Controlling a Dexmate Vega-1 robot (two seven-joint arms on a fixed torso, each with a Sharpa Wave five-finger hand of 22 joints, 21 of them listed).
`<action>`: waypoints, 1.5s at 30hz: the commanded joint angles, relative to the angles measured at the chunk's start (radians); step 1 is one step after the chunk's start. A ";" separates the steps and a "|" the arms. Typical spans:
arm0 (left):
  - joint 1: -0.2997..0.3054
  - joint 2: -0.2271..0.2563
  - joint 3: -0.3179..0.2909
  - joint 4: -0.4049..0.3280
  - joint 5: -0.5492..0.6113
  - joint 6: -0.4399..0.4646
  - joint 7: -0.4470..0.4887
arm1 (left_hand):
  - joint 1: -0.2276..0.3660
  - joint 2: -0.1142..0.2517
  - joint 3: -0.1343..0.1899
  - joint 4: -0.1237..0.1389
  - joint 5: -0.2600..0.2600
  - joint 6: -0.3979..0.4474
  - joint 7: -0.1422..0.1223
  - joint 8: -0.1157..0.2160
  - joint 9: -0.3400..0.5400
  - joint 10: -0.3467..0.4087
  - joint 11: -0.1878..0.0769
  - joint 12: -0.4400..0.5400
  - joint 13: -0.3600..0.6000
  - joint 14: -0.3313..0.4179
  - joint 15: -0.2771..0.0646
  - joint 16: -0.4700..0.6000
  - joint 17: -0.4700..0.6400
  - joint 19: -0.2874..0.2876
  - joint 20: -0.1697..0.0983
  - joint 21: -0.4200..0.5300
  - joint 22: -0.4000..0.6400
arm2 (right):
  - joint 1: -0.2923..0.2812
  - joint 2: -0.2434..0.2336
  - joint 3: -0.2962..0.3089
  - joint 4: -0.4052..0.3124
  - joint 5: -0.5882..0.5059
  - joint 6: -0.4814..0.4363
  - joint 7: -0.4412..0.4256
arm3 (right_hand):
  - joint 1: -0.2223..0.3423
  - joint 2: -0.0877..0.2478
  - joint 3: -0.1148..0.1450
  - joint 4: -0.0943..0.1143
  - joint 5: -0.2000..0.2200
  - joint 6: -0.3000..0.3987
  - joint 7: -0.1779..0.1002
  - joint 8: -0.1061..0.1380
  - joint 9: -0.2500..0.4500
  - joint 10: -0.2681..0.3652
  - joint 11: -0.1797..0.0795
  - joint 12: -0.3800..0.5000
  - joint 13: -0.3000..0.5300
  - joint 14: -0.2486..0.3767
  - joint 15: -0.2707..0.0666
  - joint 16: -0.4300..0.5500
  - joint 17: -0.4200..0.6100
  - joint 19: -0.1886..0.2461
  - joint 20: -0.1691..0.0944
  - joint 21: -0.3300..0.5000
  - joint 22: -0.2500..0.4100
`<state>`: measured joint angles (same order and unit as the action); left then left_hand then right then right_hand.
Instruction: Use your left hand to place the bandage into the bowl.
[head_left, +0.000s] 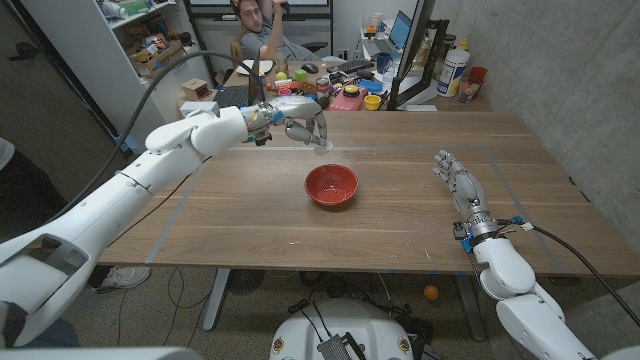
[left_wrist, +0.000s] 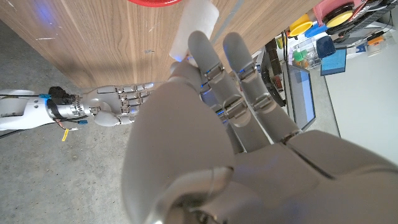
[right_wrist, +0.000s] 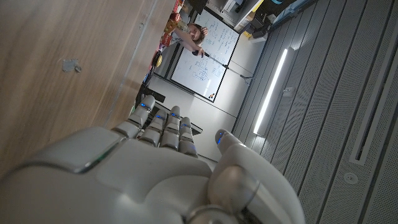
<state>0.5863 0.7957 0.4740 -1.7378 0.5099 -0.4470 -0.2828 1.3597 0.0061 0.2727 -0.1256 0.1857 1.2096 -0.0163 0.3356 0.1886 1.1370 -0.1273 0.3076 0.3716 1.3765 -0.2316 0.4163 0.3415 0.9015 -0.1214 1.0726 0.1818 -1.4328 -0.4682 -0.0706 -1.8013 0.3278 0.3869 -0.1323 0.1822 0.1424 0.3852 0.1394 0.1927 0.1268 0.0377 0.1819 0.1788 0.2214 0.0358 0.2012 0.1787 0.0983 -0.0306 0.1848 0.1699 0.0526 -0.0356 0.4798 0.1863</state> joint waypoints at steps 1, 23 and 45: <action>0.013 0.001 0.011 0.022 -0.023 0.010 -0.055 | 0.004 0.007 0.000 0.006 0.008 0.004 -0.001 -0.004 0.005 0.032 -0.018 0.003 0.053 0.001 -0.002 0.003 0.003 -0.008 -0.060 0.005 0.000 | 0.017 -0.006 -0.011 0.007 0.008 0.013 0.014 | -0.009 0.025 0.005 -0.005 0.005 0.006 0.000 0.006 0.004 0.004 -0.002 0.005 0.003 0.009 -0.001 -0.003 0.002 0.011 -0.024 -0.001 0.002; 0.010 -0.017 0.070 0.100 0.069 0.007 -0.005 | 0.004 0.006 0.001 0.006 0.007 0.008 0.000 -0.011 0.006 0.034 -0.016 -0.004 0.060 0.000 -0.002 0.000 0.008 -0.013 -0.059 0.011 0.000 | 0.037 -0.014 -0.017 0.020 0.015 0.048 0.031 | -0.009 0.023 0.005 -0.007 0.005 0.008 0.000 0.006 0.004 0.007 -0.004 0.005 0.003 0.011 0.000 -0.003 0.002 0.012 -0.022 -0.004 0.002; -0.039 -0.093 0.158 0.221 0.141 -0.044 0.091 | 0.004 0.006 0.002 0.006 0.007 0.011 0.001 -0.018 0.007 0.038 -0.017 -0.013 0.061 0.001 -0.002 -0.002 0.011 -0.016 -0.058 0.019 0.000 | 0.032 -0.015 -0.007 0.027 0.022 0.056 0.028 | -0.010 0.021 0.007 -0.006 0.006 0.009 0.000 0.006 0.004 0.007 -0.004 0.005 0.002 0.014 0.000 -0.003 0.001 0.014 -0.022 -0.007 0.002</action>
<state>0.5710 0.7301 0.5899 -1.5689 0.6212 -0.4665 -0.2196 1.3579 0.0044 0.2744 -0.1239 0.1906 1.2121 -0.0143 0.3202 0.1951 1.1466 -0.1220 0.2921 0.3856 1.3765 -0.2316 0.4163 0.3507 0.8925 -0.1195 1.0878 0.1819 -1.3974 -0.4830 -0.0844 -1.7801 0.3473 0.4394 -0.1025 0.1822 0.1424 0.3867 0.1379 0.1927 0.1268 0.0376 0.1819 0.1788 0.2214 0.0358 0.2012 0.1788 0.0983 -0.0306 0.1848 0.1674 0.0568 -0.0399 0.4731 0.1862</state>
